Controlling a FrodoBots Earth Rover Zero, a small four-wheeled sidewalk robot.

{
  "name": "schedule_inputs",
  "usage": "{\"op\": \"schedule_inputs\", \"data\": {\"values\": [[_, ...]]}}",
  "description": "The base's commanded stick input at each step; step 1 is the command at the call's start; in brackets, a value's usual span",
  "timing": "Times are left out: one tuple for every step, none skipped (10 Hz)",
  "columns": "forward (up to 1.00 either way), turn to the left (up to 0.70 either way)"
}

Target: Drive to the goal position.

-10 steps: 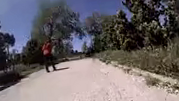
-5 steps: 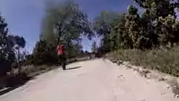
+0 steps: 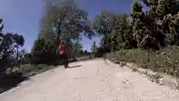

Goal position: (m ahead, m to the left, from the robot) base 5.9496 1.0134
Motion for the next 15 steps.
{"op": "schedule_inputs", "data": {"values": [[0.7, 0.22], [0.7, 0.12], [0.7, 0.02], [0.7, 0.01], [0.7, 0.01], [0.7, 0.01], [0.7, 0.01], [0.7, 0.01], [0.7, 0.01], [0.7, 0.01], [0.7, 0.01], [0.7, 0.01], [0.7, 0.01], [0.7, 0.01], [0.7, 0.01]]}}
